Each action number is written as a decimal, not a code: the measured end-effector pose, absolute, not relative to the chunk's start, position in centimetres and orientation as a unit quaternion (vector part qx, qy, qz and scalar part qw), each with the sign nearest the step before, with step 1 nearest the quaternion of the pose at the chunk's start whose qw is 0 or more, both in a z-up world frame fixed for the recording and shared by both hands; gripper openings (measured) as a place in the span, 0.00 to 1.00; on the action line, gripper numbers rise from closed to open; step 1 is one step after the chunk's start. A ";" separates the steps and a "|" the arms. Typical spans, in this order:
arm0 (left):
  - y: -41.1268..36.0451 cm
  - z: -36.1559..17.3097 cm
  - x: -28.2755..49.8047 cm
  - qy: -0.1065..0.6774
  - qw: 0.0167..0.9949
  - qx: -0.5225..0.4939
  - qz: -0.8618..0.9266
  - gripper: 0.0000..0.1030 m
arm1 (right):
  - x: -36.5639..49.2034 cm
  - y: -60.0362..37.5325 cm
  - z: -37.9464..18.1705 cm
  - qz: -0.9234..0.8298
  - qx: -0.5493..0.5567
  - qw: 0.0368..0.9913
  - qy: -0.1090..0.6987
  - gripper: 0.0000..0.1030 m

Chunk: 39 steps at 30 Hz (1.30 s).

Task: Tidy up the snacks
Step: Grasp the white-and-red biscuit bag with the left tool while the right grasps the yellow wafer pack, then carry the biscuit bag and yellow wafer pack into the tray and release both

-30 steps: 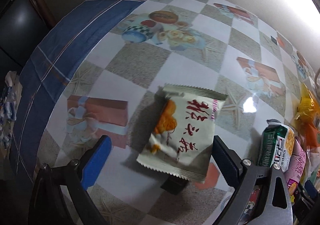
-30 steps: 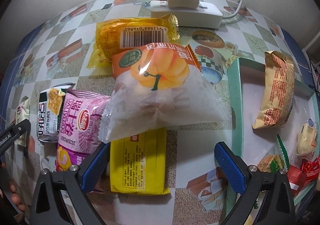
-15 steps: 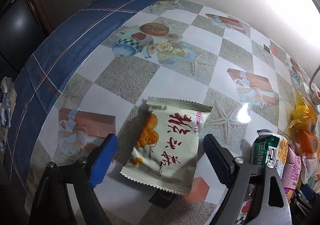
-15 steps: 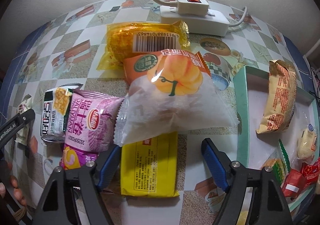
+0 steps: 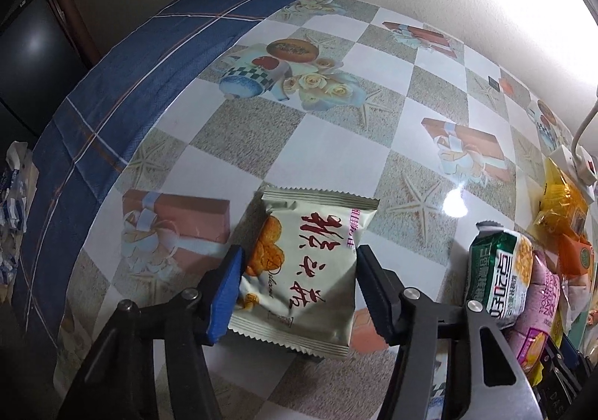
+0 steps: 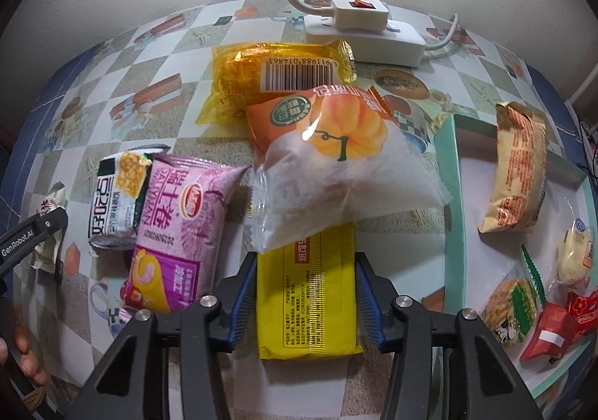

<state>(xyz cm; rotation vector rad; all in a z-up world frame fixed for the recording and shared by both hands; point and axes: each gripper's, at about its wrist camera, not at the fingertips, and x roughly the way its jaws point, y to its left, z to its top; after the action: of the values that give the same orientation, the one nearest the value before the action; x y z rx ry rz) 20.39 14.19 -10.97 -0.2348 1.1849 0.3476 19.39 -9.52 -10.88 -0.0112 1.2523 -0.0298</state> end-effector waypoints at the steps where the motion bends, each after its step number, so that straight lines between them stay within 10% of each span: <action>1: 14.4 -10.8 20.1 0.556 0.806 -0.111 0.167 0.60 | 19.0 -9.9 -10.8 -0.014 -0.003 0.810 0.587 0.50; 39: 5.3 2.0 15.9 0.456 0.875 -0.142 0.079 0.58 | 16.1 -19.6 0.5 0.004 0.118 0.856 0.504 0.50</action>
<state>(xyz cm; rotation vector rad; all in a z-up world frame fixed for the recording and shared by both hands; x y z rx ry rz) 15.93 5.34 2.00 -0.2957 0.9511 0.1642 16.08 -19.64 0.53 0.2480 1.0593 0.0080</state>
